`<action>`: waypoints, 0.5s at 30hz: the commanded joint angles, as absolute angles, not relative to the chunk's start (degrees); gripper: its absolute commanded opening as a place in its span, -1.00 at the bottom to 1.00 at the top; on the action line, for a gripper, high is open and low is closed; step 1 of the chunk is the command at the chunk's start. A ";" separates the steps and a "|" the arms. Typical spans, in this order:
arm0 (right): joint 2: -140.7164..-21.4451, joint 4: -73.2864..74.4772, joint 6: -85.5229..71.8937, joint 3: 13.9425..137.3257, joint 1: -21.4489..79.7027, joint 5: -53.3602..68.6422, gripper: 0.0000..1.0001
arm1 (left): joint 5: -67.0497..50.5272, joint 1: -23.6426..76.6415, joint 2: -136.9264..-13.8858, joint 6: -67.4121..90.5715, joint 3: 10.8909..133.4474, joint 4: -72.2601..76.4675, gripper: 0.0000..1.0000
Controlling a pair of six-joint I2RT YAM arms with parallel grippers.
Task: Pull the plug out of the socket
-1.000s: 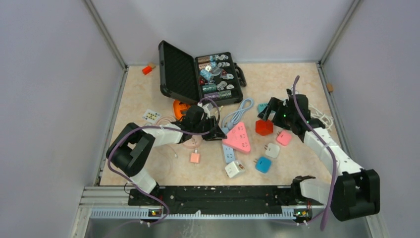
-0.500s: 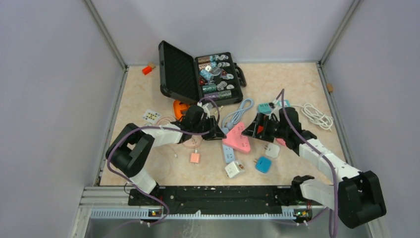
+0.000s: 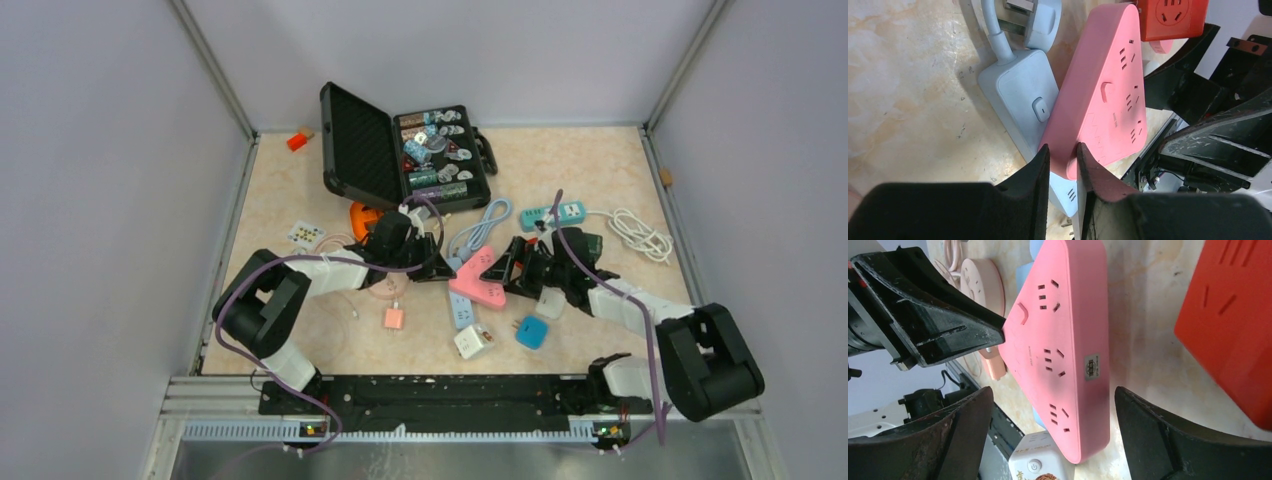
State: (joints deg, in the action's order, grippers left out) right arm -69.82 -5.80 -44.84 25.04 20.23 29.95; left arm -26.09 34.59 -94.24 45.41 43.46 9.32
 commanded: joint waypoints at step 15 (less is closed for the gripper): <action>-80.28 -33.04 -55.66 23.36 24.89 36.95 -0.02 | -14.03 32.76 -99.74 40.38 42.08 -6.81 -0.99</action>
State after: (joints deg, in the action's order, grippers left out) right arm -79.72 -20.40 -50.33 23.05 22.41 32.38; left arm -26.57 33.91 -94.39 45.08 44.88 7.75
